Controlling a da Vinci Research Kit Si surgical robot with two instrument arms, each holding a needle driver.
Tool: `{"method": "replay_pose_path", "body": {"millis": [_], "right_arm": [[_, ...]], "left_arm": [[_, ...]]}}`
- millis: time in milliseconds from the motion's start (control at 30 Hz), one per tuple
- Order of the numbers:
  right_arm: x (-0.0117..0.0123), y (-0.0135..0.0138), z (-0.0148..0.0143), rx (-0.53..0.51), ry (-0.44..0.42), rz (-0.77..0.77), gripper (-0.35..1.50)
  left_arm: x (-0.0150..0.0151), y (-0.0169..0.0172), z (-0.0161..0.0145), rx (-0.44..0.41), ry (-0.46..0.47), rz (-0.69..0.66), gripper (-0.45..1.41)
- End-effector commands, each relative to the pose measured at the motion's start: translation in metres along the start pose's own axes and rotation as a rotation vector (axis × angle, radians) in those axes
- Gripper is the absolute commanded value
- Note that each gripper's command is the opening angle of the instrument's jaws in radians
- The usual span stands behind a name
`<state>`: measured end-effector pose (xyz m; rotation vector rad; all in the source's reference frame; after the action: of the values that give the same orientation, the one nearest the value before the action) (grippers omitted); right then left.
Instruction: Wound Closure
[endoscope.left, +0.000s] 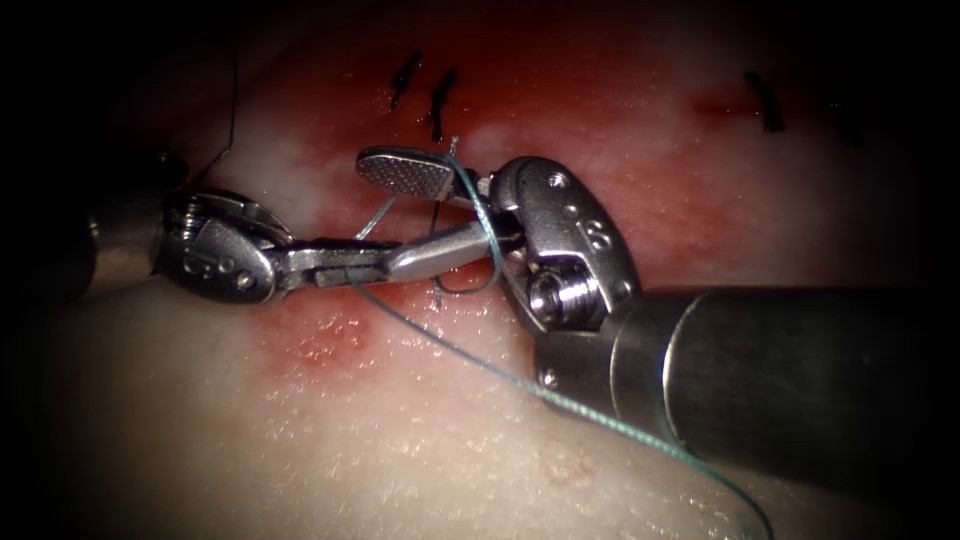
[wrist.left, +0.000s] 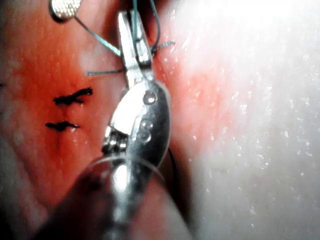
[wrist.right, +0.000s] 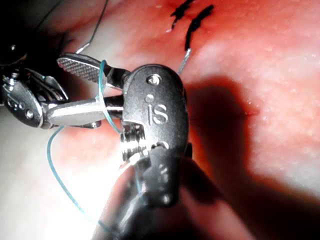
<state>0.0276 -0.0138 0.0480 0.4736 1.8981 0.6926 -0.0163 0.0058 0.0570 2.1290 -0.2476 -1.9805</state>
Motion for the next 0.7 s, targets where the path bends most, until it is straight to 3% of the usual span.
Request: {"method": "replay_pose_path", "body": {"millis": [33, 200, 367, 700], "right_arm": [[-0.0008, 0.0004, 0.0001, -0.041, -0.032, -0.020, 0.89], [-0.0009, 0.0005, 0.0001, -0.163, -0.127, -0.060, 0.79], [-0.0010, 0.0009, 0.0000, -0.303, -0.186, 0.093, 0.78], [-0.0023, 0.0024, -0.0013, -0.581, -0.306, 0.282, 0.94]], "left_arm": [[-0.0008, 0.0004, 0.0005, -0.002, -0.003, -0.005, -0.45], [-0.0011, 0.0020, 0.0010, -0.018, -0.025, -0.002, -0.45], [-0.0013, 0.0030, 0.0017, -0.005, -0.093, -0.036, -0.45], [-0.0005, 0.0030, 0.0029, 0.144, -0.272, -0.182, -0.45]]}}
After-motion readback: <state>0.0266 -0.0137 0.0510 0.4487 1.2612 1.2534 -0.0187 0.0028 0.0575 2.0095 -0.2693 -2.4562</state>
